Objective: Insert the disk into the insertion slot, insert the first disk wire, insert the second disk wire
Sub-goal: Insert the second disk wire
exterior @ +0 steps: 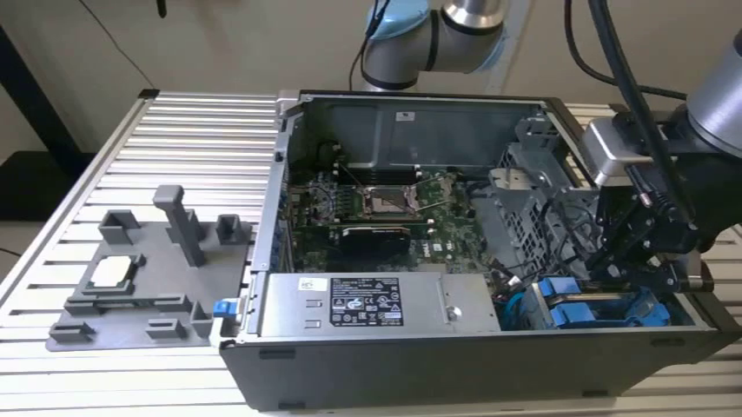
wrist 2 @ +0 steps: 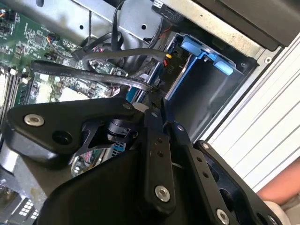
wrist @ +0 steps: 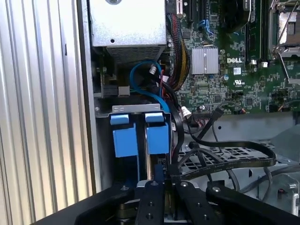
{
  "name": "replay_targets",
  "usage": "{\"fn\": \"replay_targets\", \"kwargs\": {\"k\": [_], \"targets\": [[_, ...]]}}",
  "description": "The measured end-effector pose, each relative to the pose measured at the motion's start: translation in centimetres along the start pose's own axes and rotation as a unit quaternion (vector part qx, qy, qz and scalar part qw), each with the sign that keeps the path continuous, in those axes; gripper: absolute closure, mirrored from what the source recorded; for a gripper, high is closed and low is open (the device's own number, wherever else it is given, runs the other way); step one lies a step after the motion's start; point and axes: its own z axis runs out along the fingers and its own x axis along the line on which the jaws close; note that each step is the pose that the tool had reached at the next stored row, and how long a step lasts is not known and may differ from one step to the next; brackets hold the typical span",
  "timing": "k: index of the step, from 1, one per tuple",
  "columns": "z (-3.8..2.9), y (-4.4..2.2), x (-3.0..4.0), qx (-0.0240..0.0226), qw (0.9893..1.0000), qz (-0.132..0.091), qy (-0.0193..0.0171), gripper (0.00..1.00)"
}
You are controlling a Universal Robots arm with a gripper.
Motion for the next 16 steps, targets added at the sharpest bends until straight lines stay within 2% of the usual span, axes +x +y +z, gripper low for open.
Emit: {"fn": "replay_targets", "kwargs": {"k": [10, 16], "targets": [[0.51, -0.05, 0.03, 0.0007, 1.0, 0.007, -0.005, 0.84], [0.77, -0.21, 0.04, 0.0007, 1.0, 0.007, -0.0054, 0.84]]}}
